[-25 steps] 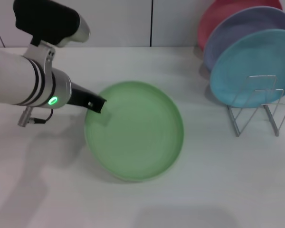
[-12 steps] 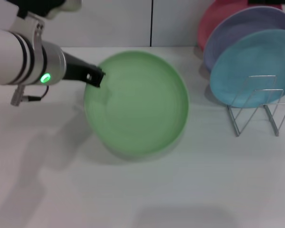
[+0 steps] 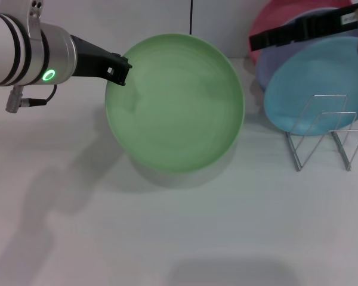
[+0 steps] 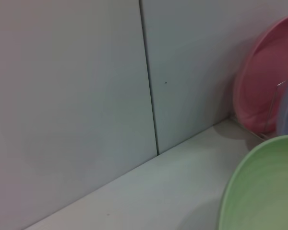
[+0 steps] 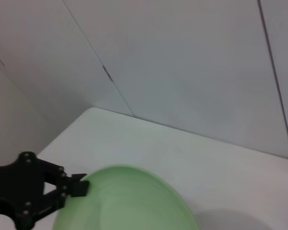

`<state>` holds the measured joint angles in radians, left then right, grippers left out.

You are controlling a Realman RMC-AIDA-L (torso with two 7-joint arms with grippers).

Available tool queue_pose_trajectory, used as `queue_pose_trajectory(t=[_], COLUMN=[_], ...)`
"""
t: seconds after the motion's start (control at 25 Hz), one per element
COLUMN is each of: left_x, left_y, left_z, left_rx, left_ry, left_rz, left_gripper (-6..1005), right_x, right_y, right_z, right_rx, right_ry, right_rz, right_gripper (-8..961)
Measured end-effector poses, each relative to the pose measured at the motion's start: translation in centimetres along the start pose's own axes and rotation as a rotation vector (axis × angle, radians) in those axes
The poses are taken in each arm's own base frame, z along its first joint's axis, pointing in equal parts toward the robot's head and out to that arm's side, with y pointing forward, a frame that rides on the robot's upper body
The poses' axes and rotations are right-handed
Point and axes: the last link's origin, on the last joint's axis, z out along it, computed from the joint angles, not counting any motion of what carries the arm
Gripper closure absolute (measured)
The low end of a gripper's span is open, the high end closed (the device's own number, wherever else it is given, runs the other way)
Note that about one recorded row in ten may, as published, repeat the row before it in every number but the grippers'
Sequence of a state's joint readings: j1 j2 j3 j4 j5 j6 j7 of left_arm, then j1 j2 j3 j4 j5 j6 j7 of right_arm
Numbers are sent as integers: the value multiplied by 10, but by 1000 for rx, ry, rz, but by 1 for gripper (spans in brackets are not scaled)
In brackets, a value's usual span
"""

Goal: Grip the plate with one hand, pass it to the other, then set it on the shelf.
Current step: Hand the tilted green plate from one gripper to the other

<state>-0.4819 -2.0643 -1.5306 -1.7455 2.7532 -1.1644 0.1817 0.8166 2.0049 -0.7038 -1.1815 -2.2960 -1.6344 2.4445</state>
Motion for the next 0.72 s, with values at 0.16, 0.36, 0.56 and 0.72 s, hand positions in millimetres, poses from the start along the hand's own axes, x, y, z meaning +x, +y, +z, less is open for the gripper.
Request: queue_pose_trajectory(t=[0.16,0.36,0.56,0.72], left_x=[0,4,4,4], left_y=[0,2,3,4], left_z=[0,-3,-6,-7], left_rx=[-3,-12,-11,-19], left_ry=[0,17,23,27], left_rz=[-3,-3,-2,-6], left_gripper=[967,967,967,967], right_x=[0,-3,-9,-11], right_y=[-5,-4,0,4], right_z=[14,30,40,49], right_rx=[10,-16,-14,-20], right_ry=[12,43,58,70], right_rz=[16,24,1,-10], right_gripper=[141,142,142,142])
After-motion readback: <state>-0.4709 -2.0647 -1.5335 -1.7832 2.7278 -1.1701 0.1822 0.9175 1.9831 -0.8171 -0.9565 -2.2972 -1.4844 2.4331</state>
